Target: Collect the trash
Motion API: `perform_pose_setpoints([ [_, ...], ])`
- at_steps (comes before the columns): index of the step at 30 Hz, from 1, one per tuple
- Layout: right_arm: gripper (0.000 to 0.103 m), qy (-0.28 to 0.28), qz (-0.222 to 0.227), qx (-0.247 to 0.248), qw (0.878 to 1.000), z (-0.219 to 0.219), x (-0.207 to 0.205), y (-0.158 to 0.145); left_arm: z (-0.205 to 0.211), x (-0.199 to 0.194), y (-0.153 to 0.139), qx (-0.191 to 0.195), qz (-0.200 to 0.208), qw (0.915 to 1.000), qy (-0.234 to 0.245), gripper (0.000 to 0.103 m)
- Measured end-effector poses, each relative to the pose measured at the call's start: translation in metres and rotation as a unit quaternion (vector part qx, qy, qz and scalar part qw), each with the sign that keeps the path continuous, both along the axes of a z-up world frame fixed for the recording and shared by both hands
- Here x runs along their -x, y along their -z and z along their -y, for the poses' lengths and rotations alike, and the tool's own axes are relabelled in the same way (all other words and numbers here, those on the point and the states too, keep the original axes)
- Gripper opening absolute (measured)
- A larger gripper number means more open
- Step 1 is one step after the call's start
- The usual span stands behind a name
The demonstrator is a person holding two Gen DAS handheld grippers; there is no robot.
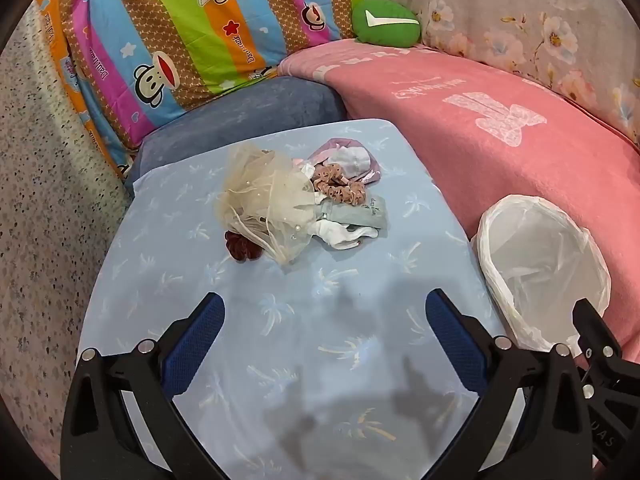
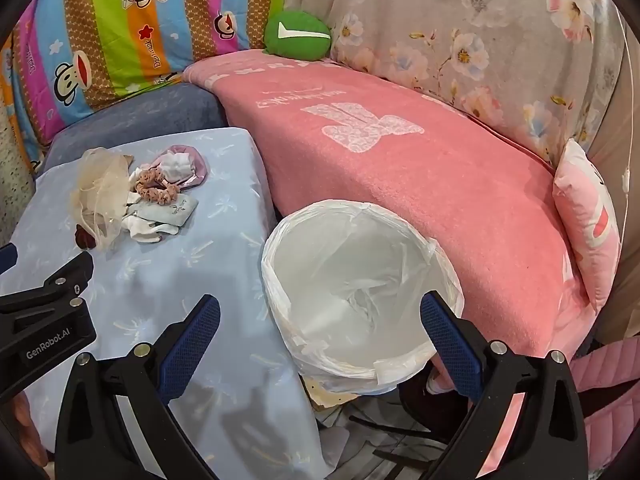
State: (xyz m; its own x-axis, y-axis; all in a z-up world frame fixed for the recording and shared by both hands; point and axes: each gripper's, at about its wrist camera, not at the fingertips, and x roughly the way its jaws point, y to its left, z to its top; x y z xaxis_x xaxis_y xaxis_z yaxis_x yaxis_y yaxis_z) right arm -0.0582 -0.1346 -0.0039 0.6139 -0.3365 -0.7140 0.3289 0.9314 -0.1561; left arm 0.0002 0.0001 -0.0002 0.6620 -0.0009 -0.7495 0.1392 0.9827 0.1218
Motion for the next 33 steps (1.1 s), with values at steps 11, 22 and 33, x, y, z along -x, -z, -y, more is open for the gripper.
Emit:
perform_pose_setpoints([
  [11, 0.097, 0.0, 0.002, 0.0, 1.0, 0.004, 0.0022, -0.0042, 0.0, 0.0004, 0.0006, -0.001, 0.004, 1.0, 0.0, 0.096],
  [22, 0.097, 0.001, 0.002, 0.004, 1.0, 0.0049, 0.0017, -0.0051, 0.0021, 0.003, -0.0032, -0.001, 0.005, 1.0, 0.0, 0.096],
  [33, 0.097, 0.0, 0.002, 0.006, 1.0, 0.005, 0.0009, -0.0055, 0.0018, 0.0052, -0.0024, -0.001, 0.008, 1.0, 0.0, 0.096],
])
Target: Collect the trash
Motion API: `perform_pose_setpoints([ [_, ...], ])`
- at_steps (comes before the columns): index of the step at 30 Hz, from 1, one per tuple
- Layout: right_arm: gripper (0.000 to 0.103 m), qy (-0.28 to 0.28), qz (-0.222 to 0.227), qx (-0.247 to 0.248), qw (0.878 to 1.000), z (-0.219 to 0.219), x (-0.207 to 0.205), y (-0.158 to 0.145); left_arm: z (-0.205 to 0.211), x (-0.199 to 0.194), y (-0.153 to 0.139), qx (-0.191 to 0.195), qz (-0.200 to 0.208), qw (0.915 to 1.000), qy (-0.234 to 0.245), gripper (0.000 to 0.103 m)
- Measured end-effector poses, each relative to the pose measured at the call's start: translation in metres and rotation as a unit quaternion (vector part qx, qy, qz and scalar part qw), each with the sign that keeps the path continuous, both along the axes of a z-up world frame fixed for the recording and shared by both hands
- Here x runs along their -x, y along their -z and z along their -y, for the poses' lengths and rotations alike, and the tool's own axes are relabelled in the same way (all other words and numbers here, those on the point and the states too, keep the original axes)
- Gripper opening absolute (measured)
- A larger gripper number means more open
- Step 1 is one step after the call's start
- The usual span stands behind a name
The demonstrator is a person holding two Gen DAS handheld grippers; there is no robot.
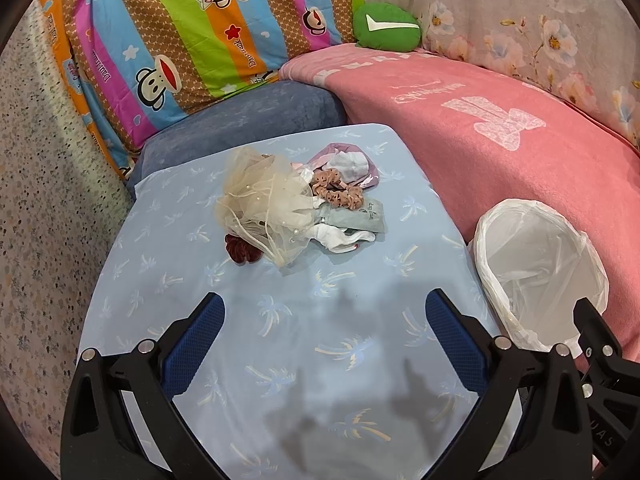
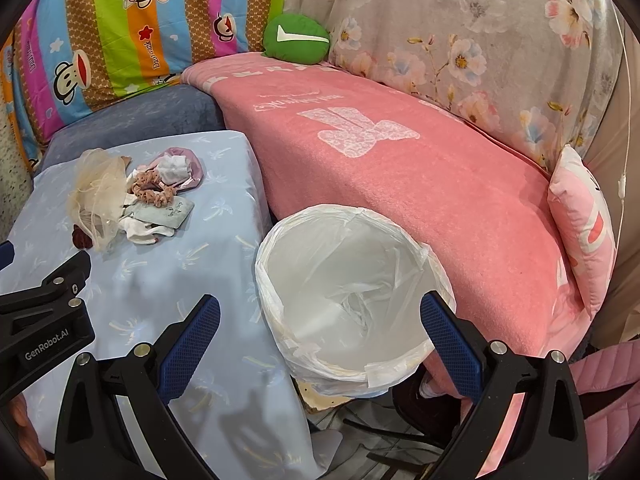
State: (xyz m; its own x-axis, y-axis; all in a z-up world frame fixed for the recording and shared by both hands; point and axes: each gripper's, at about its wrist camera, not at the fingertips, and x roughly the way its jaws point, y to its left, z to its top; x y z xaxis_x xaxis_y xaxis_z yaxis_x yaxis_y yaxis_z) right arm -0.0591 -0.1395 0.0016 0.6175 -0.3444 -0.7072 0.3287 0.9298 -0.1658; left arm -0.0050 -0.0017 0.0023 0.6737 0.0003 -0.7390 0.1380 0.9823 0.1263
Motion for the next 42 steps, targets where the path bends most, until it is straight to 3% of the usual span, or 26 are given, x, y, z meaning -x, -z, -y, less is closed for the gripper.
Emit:
perform_pose_setpoints([
  [42, 0.097, -0.001, -0.003, 0.008, 1.0, -0.0044, -0.0017, 0.0017, -0.0017, -0.0025, -0.0009, 0.002, -0.003, 1.0, -0.003, 0.096],
])
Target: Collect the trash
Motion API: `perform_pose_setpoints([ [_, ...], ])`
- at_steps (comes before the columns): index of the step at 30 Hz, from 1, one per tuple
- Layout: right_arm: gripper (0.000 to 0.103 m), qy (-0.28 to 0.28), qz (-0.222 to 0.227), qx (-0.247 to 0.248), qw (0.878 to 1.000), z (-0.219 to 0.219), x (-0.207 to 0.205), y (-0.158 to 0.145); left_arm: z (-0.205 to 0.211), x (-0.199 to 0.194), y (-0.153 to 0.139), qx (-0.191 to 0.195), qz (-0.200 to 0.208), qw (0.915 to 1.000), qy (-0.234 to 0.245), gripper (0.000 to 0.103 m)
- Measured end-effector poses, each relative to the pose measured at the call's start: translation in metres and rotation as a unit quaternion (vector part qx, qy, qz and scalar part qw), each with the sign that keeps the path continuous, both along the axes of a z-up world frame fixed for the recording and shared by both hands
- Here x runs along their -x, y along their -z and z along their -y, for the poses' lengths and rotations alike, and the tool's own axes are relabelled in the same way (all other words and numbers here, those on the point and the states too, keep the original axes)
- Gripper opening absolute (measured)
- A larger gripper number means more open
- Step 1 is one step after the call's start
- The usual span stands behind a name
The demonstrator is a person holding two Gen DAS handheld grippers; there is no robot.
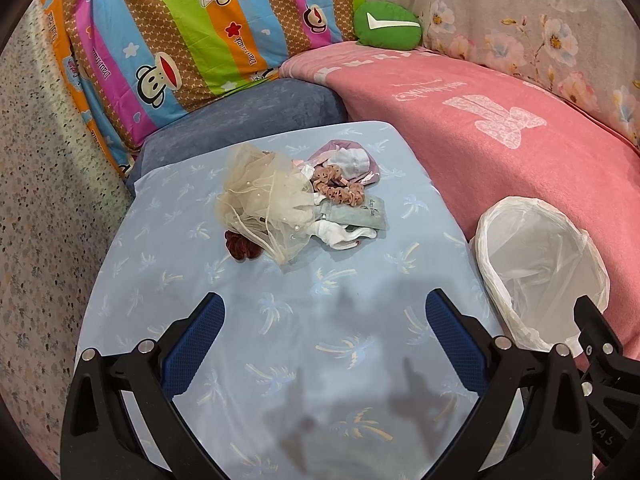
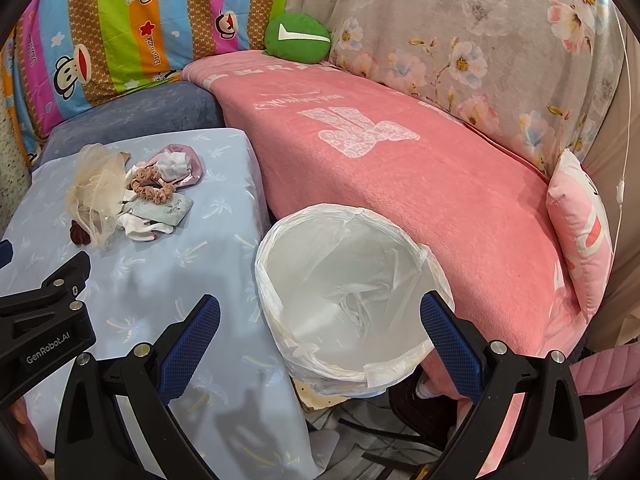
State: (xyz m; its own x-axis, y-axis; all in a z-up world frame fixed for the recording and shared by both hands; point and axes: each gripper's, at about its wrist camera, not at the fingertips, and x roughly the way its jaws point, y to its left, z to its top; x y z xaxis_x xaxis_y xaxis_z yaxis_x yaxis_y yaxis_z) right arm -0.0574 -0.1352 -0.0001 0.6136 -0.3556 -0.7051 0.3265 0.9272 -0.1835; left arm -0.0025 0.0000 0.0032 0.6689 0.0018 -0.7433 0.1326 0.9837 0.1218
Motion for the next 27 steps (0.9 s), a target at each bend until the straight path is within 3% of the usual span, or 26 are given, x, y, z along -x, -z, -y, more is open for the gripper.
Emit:
perform_pose_setpoints([
  [27, 0.097, 0.001, 0.0, 0.001, 1.0, 0.0006, 0.0003, 0.0, -0.0002, 0.0003, 0.0024, 0.0, 0.002, 1.0, 0.001, 0.096],
])
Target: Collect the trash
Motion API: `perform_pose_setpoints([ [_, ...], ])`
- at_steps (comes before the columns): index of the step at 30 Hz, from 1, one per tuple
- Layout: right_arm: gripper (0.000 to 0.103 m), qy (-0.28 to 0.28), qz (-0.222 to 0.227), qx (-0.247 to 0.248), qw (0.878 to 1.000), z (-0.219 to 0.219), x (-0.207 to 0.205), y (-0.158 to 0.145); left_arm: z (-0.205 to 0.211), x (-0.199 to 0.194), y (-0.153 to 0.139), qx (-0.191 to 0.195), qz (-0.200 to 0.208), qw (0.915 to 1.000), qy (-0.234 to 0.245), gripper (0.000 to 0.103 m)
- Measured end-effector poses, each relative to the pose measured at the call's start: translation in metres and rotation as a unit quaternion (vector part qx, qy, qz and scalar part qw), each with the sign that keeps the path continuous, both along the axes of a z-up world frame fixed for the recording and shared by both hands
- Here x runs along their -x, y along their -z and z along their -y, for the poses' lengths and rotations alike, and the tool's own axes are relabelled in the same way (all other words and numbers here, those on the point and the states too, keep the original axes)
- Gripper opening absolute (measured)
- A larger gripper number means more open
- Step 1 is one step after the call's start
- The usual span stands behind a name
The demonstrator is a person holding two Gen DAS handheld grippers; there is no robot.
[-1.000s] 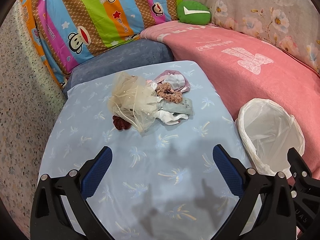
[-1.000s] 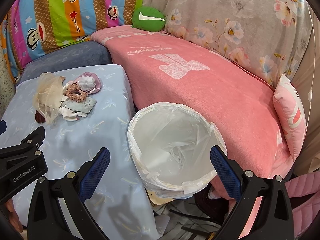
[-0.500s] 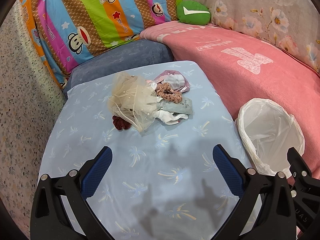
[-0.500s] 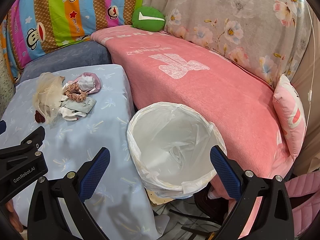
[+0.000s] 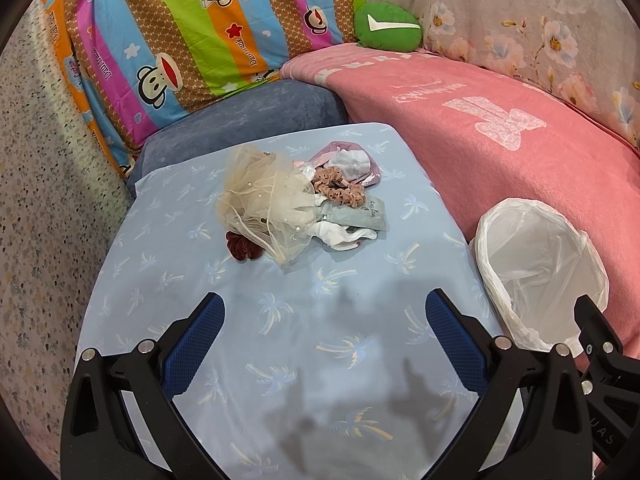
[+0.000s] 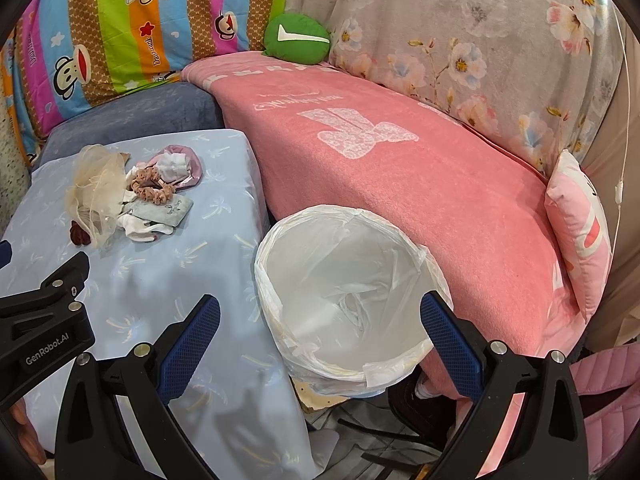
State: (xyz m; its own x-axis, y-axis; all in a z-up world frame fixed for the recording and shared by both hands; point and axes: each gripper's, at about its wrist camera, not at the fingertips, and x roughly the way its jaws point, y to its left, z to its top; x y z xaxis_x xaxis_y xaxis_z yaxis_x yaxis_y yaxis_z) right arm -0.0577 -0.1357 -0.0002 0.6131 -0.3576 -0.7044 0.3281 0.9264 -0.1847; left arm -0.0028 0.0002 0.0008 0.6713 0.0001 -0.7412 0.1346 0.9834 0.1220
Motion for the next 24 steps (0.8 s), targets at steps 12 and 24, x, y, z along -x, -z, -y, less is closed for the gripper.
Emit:
perform_pose_setpoints([
  [12, 0.097, 0.0, 0.001, 0.001, 1.0, -0.0004, 0.0, 0.0, 0.0003, 0.0003, -0.0006, 0.0, 0.0, 1.0, 0.0, 0.096],
  [24, 0.097, 0.001, 0.001, 0.001, 1.0, -0.0006, -0.0003, 0.0, 0.0004, -0.0043, 0.0001, 0.0, 0.004, 1.0, 0.003, 0.096],
])
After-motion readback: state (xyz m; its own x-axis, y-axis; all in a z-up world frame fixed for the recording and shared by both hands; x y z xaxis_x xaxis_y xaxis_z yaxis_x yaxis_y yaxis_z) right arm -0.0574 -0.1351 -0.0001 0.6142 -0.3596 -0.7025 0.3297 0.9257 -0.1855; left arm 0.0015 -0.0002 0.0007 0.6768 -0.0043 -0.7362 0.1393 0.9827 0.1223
